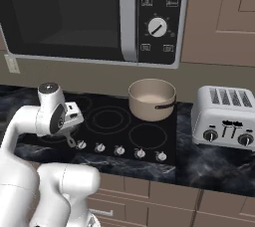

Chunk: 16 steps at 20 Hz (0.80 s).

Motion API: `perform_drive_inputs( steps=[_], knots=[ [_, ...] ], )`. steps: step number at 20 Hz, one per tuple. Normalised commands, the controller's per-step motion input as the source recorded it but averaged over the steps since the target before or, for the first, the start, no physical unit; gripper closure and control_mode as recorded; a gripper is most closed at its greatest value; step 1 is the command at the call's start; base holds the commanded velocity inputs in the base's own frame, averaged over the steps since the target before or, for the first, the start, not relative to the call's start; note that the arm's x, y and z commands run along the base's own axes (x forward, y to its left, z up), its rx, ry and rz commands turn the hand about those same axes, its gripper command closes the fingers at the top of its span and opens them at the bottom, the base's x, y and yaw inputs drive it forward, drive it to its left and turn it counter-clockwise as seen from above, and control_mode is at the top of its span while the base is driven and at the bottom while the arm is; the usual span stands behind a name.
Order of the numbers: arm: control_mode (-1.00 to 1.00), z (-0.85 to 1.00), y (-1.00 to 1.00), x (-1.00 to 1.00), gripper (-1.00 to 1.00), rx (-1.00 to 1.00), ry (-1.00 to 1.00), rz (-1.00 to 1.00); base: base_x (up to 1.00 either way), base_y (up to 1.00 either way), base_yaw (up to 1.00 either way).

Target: Move the pot and pan from the stove into the sink.

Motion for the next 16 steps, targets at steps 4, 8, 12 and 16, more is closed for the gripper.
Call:
perform_drive_inputs(
  steps=[4, 8, 12, 16],
  knots=[
    [-1.00, -0.33, 0.15, 0.21, -1.00, 0.00, 0.05, 0.09, 0.00, 0.00, 0.00],
    [-1.00, -0.36, 0.06, 0.21, -1.00, 0.00, 0.03, 0.09, 0.00, 0.00, 0.00],
    [-1.00, -0.39, 0.07, 0.22, -1.00, -0.01, 0.04, 0.08, 0.00, 0.00, 0.00],
    [-1.00, -0.38, 0.03, 0.19, -1.00, -0.03, 0.04, 0.08, 0.00, 0.00, 0.00]
  ],
)
